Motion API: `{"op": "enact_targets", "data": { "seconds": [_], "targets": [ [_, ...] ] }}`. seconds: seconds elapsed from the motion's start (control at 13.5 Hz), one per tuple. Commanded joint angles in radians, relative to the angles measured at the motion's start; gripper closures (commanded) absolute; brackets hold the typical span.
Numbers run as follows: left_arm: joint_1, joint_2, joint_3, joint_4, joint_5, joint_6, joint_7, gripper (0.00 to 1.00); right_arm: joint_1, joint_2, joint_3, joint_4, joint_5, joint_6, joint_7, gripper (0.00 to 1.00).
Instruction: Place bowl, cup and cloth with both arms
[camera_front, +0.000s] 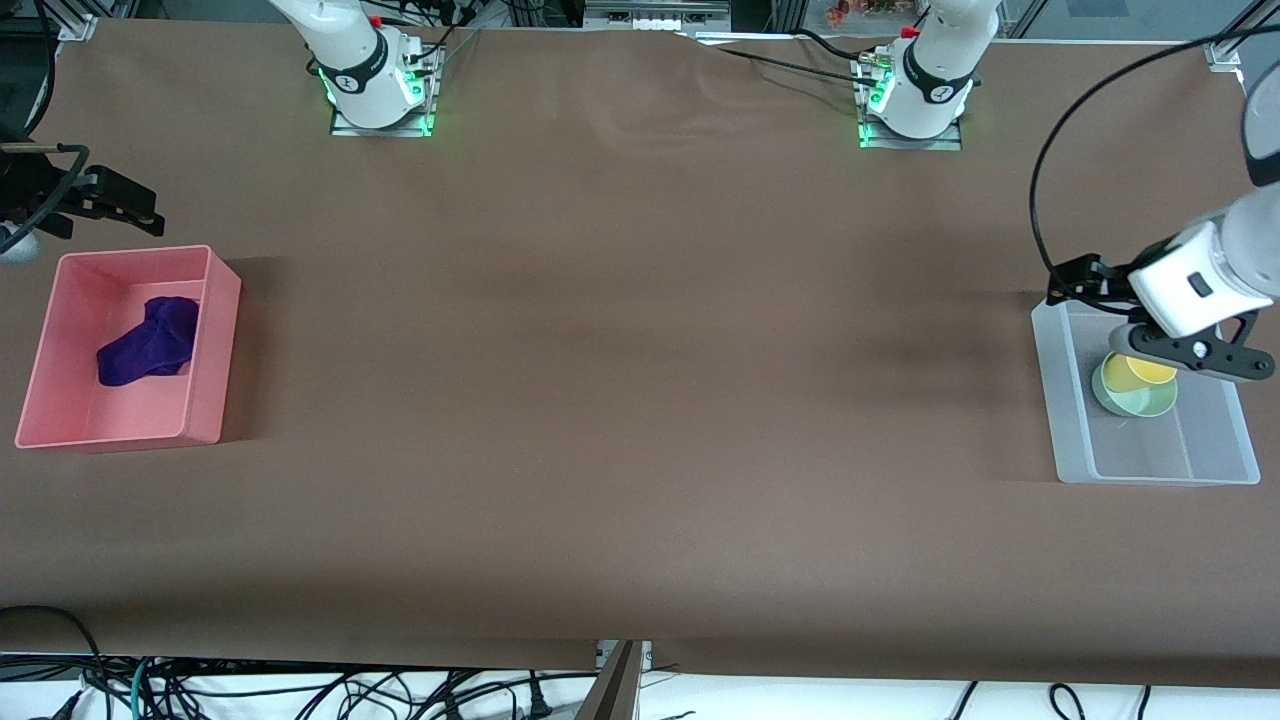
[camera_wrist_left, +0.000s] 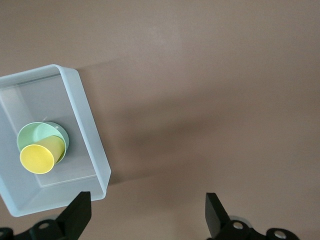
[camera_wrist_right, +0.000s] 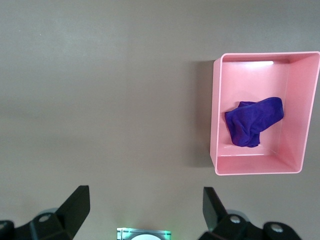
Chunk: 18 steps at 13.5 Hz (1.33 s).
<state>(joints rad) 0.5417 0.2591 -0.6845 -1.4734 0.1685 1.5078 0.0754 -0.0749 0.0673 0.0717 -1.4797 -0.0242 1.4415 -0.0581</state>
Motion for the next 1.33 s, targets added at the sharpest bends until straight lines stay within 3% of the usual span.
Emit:
{"op": "enact_targets", "data": {
  "seconds": [0.0, 0.07, 0.3, 0.37, 0.59, 1.26],
  "targets": [
    [-0.251, -0.131, 0.335, -0.078, -0.203, 0.058, -0.026, 0.00, 0.003, -0.003, 0.003, 0.004, 0.013, -0.001, 0.012, 0.00],
    [-0.314, -0.167, 0.426, -0.114, -0.278, 0.061, -0.029, 0.00, 0.003, -0.003, 0.002, 0.004, 0.013, -0.001, 0.011, 0.00],
    [-0.553, -0.292, 0.670, -0.304, -0.284, 0.216, -0.031, 0.00, 0.003, -0.001, 0.002, 0.004, 0.013, -0.001, 0.011, 0.00],
    [-0.584, -0.335, 0.709, -0.373, -0.281, 0.277, -0.028, 0.00, 0.003, -0.001, 0.002, 0.004, 0.012, -0.001, 0.011, 0.00],
    [-0.626, -0.363, 0.714, -0.397, -0.129, 0.285, -0.034, 0.00, 0.003, -0.001, 0.002, 0.004, 0.010, -0.001, 0.010, 0.00],
    [-0.583, -0.345, 0.714, -0.392, -0.196, 0.279, -0.028, 0.00, 0.001, 0.002, 0.000, 0.004, 0.012, -0.001, 0.010, 0.00]
  ]
}}
